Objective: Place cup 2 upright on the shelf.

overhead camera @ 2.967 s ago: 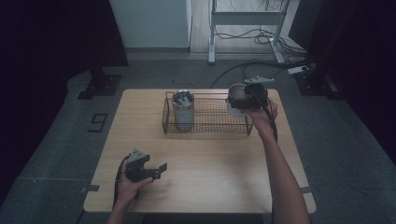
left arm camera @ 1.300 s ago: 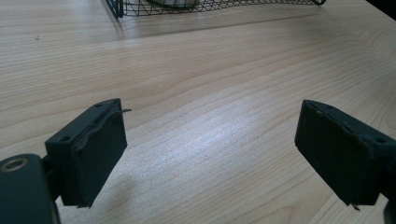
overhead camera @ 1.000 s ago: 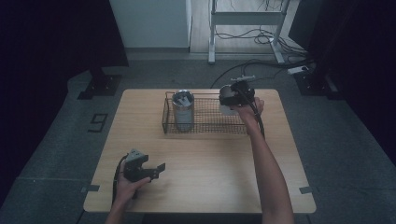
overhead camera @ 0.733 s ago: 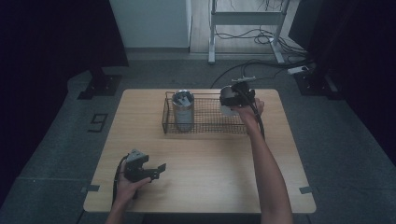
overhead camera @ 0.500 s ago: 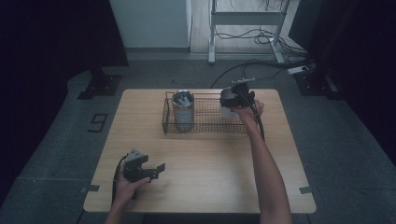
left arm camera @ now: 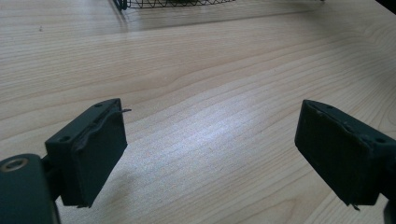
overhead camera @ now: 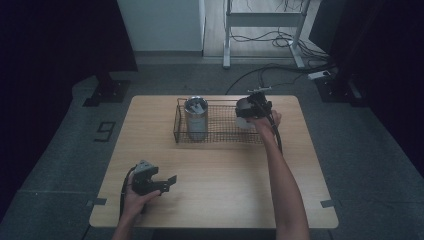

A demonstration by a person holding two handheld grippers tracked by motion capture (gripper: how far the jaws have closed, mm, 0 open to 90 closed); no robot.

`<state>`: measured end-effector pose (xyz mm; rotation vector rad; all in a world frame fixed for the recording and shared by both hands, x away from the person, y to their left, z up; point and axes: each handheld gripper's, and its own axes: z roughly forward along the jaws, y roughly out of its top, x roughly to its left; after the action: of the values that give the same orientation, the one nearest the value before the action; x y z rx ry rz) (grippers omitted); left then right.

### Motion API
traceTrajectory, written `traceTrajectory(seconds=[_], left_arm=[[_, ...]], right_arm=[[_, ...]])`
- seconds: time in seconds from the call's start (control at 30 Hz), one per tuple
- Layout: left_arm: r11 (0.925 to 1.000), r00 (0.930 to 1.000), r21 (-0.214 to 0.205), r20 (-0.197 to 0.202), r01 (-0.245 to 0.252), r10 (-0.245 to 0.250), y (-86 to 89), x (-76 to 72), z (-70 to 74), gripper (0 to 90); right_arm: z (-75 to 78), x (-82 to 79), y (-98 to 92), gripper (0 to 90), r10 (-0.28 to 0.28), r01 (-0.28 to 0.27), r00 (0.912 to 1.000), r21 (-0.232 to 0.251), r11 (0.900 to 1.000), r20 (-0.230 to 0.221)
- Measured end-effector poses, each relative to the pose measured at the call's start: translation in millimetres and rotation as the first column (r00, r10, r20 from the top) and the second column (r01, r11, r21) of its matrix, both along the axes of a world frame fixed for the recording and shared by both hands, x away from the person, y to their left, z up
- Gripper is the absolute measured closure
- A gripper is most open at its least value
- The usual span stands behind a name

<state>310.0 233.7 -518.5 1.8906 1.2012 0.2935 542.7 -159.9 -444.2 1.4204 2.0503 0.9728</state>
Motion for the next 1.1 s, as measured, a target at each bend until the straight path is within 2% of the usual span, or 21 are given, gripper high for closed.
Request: traceTrajectory(seconds=[0.57,1.1], left_arm=[[0.9999,0.9998,0.010,-0.014,0.014,-0.014,-2.1,0.1,-1.7,9.2],[0.9996,0.9995,0.020,-0.021,0.022,-0.021,-4.2,0.3,-3.4,9.2]], right_arm=[[-21.0,7.5,-3.0,6.2,-0.027,0.028,0.9988,0.003,0.9996,-0.041],[-30.2,11.4,1.7,6.2,-0.030,0.029,0.9978,-0.018,0.9994,-0.059]])
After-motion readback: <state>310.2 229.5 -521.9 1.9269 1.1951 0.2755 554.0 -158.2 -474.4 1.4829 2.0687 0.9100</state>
